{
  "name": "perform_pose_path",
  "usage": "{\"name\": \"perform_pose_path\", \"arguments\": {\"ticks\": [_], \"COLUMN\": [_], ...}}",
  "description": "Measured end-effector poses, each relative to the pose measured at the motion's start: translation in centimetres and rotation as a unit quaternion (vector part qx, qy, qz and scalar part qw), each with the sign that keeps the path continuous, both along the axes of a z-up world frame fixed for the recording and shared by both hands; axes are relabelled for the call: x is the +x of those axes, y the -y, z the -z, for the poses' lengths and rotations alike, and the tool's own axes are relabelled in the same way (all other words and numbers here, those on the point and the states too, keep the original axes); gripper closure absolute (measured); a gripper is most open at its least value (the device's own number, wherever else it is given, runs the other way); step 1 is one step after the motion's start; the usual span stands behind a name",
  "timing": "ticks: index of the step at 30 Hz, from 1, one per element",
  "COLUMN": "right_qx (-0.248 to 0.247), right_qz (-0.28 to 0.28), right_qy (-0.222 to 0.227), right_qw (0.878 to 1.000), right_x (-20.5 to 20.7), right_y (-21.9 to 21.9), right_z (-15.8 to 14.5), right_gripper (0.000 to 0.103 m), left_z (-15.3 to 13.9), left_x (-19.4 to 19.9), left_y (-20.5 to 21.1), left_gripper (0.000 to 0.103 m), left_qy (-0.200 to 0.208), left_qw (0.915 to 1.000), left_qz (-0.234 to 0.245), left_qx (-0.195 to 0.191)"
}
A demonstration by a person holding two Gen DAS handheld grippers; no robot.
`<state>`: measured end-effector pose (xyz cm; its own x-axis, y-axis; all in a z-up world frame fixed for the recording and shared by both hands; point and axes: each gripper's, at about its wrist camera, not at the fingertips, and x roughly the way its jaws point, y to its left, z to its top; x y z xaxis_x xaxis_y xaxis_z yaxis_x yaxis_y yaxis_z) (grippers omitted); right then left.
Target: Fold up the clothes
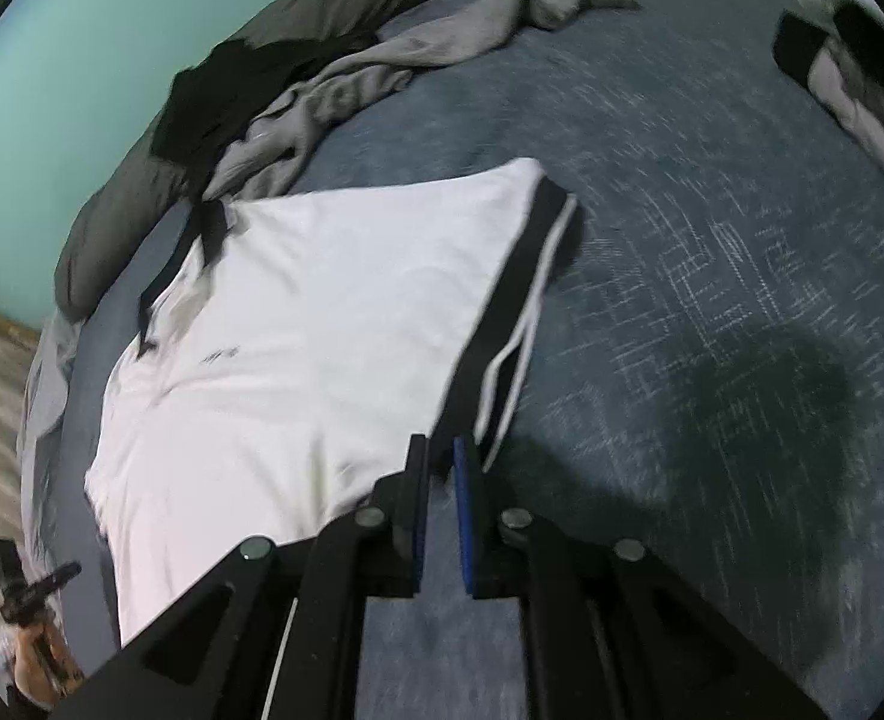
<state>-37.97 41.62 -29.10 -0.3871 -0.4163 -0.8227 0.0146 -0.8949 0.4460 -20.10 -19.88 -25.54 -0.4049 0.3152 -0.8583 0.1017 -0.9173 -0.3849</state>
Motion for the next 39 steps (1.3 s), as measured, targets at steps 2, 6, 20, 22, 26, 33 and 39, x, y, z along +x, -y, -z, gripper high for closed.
{"name": "perform_pose_path", "arguments": {"ticks": [2,6,20,22,26,33,39], "right_qx": [-0.004,-0.015,0.021,0.027,0.035,0.050,0.042], "right_qz": [-0.028,-0.085,-0.203,-0.207,-0.215,-0.217,-0.231], "right_qy": [0.004,0.023,0.117,0.130,0.148,0.171,0.174], "right_qw": [1.000,0.996,0.972,0.969,0.965,0.960,0.956], "right_x": [1.3,5.2,18.7,20.0,22.4,25.1,26.3], "right_y": [0.7,2.0,3.6,3.5,3.3,2.8,2.8], "right_z": [-1.1,-2.7,-1.7,-1.3,-0.8,0.0,0.3], "right_gripper": [0.094,0.081,0.068,0.067,0.067,0.067,0.067], "left_z": [-0.3,-0.7,-0.8,-0.8,-1.3,-2.3,-2.5], "left_x": [0.9,3.2,11.7,12.9,14.8,17.6,19.1], "left_y": [-0.6,-1.7,-4.7,-5.0,-4.8,-4.1,-4.1], "left_gripper": [0.059,0.046,0.046,0.046,0.046,0.046,0.046], "left_qy": [0.004,0.014,0.040,0.043,0.038,0.032,0.033], "left_qw": [1.0000,0.9996,0.9975,0.9973,0.9976,0.9985,0.9986], "left_qz": [0.008,0.024,0.058,0.060,0.057,0.044,0.042], "left_qx": [-0.002,-0.002,0.002,0.002,0.002,0.004,0.003]}}
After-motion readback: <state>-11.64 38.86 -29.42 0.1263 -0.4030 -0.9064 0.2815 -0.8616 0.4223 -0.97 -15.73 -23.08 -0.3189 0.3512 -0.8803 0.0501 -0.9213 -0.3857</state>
